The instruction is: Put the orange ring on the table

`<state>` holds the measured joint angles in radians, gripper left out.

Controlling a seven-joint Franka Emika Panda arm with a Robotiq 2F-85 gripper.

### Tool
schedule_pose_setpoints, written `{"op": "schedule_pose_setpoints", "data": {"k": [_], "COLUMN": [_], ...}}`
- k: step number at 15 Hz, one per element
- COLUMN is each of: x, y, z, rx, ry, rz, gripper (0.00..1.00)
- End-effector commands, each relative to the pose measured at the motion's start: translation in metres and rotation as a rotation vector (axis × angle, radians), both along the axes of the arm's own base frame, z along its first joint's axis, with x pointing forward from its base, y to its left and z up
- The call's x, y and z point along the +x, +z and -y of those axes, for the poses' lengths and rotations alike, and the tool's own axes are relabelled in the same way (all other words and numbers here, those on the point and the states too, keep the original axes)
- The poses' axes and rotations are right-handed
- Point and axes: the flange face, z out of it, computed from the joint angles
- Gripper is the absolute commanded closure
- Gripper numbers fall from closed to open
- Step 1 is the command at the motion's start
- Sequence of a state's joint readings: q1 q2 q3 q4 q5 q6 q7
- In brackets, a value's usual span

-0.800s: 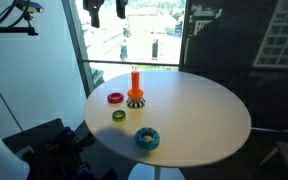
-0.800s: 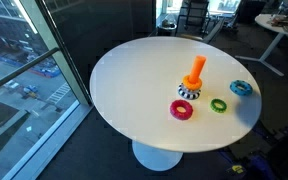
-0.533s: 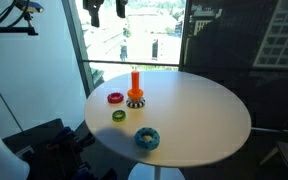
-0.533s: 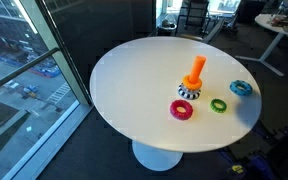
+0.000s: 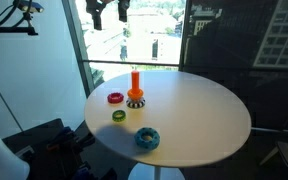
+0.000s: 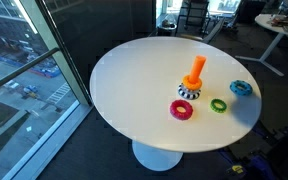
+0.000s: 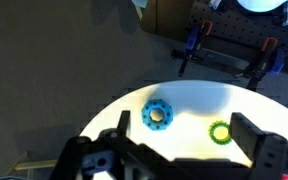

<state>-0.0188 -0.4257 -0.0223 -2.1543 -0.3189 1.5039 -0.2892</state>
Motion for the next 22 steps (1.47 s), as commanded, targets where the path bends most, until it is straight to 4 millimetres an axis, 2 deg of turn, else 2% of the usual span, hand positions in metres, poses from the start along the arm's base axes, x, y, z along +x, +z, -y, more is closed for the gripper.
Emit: {"op": "schedule_pose_setpoints", "data": {"k": [1,5,9,15,22], "x": [0.016,0.037,0.056,0.076,0.095], "y": [-0.009,-0.031,-0.062,-0.114,-0.174], "z": [-0.007,-0.020,-0.034,-0.061,-0.095], "rx": [0.014,0.063,0.135,0.239,0.265], "ry": [-0.029,-0.009,0.019,0.004,-0.102], "rz": [0.052,0.090,0.138,0.209,0.261], "gripper": [0.00,0.00,0.00,0.00,0.00]}}
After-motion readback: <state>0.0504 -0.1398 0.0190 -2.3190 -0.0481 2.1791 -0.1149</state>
